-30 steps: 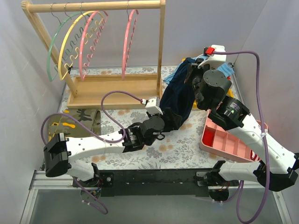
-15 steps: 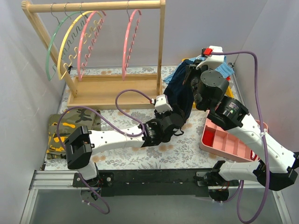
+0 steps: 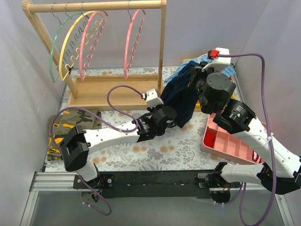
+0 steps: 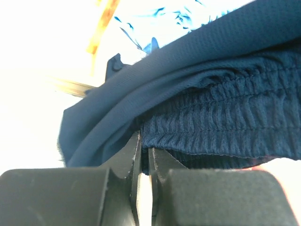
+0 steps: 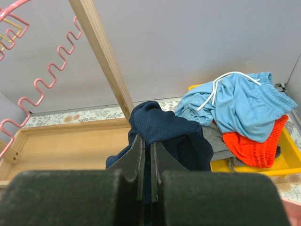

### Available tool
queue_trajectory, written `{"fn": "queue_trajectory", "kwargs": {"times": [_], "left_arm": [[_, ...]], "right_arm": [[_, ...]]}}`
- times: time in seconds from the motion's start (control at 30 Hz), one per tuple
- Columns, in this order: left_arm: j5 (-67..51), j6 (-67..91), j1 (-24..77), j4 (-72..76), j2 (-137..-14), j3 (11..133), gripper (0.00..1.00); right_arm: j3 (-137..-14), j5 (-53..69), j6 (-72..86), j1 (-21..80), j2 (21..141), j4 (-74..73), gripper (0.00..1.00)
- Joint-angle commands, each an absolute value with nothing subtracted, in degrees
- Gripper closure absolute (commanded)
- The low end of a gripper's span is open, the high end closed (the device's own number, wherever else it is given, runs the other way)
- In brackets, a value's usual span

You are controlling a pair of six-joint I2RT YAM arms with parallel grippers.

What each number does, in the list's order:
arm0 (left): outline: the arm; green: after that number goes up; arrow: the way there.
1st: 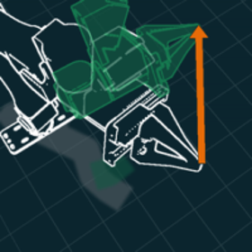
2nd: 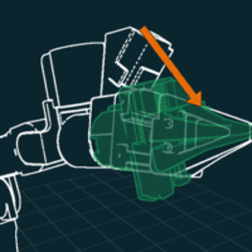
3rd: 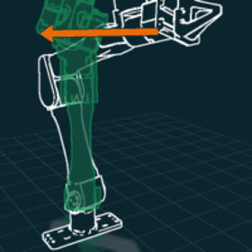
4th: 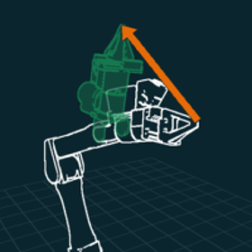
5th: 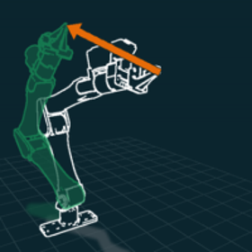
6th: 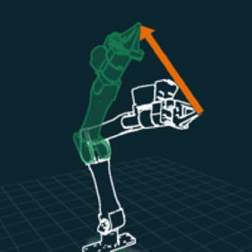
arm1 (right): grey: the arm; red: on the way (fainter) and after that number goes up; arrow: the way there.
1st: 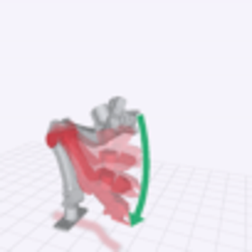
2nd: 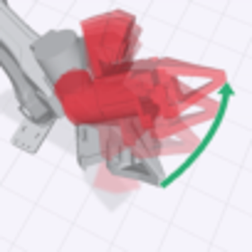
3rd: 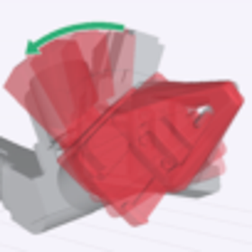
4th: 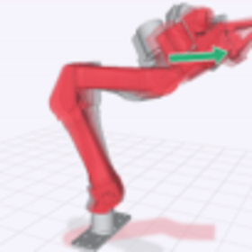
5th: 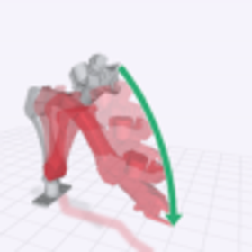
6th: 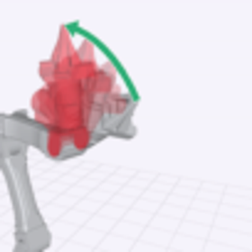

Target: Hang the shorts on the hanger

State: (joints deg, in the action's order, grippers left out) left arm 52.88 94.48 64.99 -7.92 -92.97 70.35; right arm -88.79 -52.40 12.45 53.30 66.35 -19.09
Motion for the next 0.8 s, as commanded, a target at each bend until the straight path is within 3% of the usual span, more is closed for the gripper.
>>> {"fn": "queue_trajectory", "kwargs": {"times": [0.0,0.27,0.43,0.57,0.73,0.77], "left_arm": [[54.5,85.1,64.78,-6.42,-82.55,67.86,1.0],[44.57,64.88,64.86,-14.84,-57.59,71.35,1.0],[37.62,60.3,64.86,-32.49,-58.53,90.81,1.0],[34.29,61.78,64.86,-46.37,-64.68,101.51,1.0],[28.49,69.14,64.78,-45.45,-65.48,88.62,1.0],[26.3,70.56,64.6,-43.0,-65.04,81.02,1.0]], "right_arm": [[-89.65,-55.54,12.04,53.53,62.5,-15.64,0.99],[-89.03,-51.69,16.16,53.53,56.52,-21.34,0.99],[-89.92,-43.61,22.75,53.53,55.81,-28.38,0.99],[-79.31,-36.84,33.8,53.52,52.92,-29.18,0.99],[-62.69,-24.63,43.31,52.04,52.91,-25.24,0.99],[-57.71,-22.52,44.2,50.47,53.17,-24.27,0.86]]}}
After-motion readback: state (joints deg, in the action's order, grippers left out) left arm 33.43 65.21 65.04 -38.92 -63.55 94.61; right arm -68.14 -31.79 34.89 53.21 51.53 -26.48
